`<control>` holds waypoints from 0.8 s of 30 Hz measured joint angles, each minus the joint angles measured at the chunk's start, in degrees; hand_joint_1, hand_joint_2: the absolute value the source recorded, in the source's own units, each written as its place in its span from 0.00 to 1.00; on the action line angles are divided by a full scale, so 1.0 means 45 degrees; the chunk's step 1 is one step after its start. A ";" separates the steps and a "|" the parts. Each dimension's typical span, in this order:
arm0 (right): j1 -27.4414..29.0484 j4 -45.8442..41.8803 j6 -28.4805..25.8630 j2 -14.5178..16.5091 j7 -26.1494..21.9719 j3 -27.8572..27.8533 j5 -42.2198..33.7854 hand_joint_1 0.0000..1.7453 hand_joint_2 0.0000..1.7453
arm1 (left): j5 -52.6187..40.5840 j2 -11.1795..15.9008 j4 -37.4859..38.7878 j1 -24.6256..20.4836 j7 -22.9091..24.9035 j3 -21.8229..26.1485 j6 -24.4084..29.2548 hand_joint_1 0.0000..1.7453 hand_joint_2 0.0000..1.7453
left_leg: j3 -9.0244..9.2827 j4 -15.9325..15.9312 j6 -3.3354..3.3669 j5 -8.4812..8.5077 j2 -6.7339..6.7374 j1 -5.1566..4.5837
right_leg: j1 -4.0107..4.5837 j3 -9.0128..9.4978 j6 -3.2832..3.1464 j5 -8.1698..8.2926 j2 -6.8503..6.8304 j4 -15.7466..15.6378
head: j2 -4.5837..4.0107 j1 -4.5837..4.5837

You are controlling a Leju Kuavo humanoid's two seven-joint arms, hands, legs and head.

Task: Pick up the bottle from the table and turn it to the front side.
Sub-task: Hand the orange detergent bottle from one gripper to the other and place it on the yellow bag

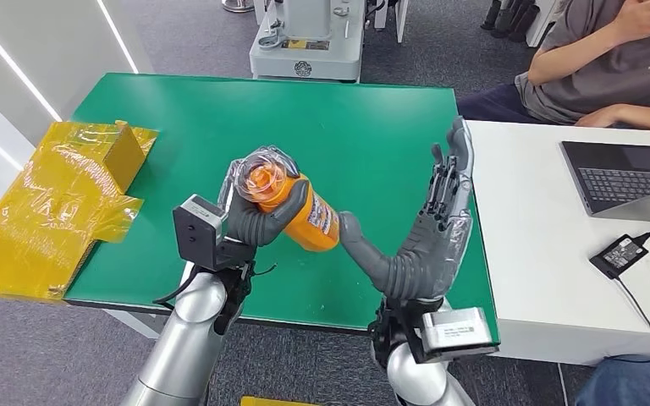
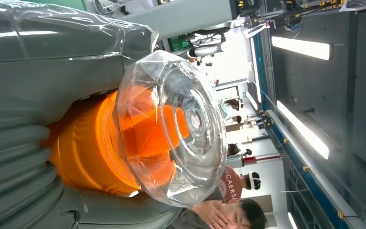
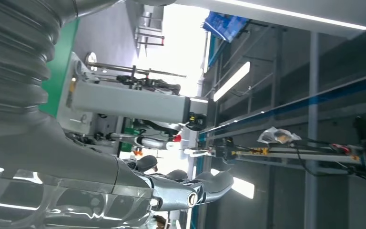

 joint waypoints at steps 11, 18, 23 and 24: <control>0.0172 -0.1078 0.0000 -0.0322 0.0001 0.0414 0.0019 0.00 1.00 | -0.1048 0.0639 -0.0147 -0.0002 0.0267 0.0044 0.1547 1.00 1.00 | 0.0002 -0.0002 -0.0002 0.0001 0.0001 0.0001 | 0.0001 -0.0001 -0.0004 -0.0002 0.0001 0.0008 | 0.0000 -0.0004; 0.0243 -0.1226 0.0000 -0.0442 0.0005 0.0492 0.0072 0.00 1.00 | -0.1620 0.1149 -0.0373 0.0001 0.0498 0.0110 0.2234 1.00 1.00 | 0.0001 -0.0003 -0.0006 0.0004 -0.0002 0.0001 | 0.0001 -0.0001 -0.0005 -0.0003 -0.0004 0.0010 | 0.0000 0.0000; 0.0361 -0.1270 0.0000 -0.0505 0.0028 0.0498 0.0117 0.00 1.00 | -0.2989 0.1602 -0.0666 0.0000 0.1078 0.0185 0.3447 1.00 1.00 | 0.0002 -0.0003 -0.0007 0.0004 0.0002 0.0001 | 0.0001 -0.0001 -0.0005 -0.0003 0.0000 0.0012 | 0.0000 -0.0001; 0.0408 -0.1280 0.0000 -0.0525 0.0036 0.0497 0.0118 0.00 1.00 | -0.3591 0.1781 -0.0769 -0.0007 0.1349 0.0215 0.3869 1.00 1.00 | 0.0004 -0.0003 -0.0007 0.0005 0.0002 0.0002 | 0.0001 -0.0002 -0.0006 -0.0003 0.0001 0.0014 | 0.0000 -0.0001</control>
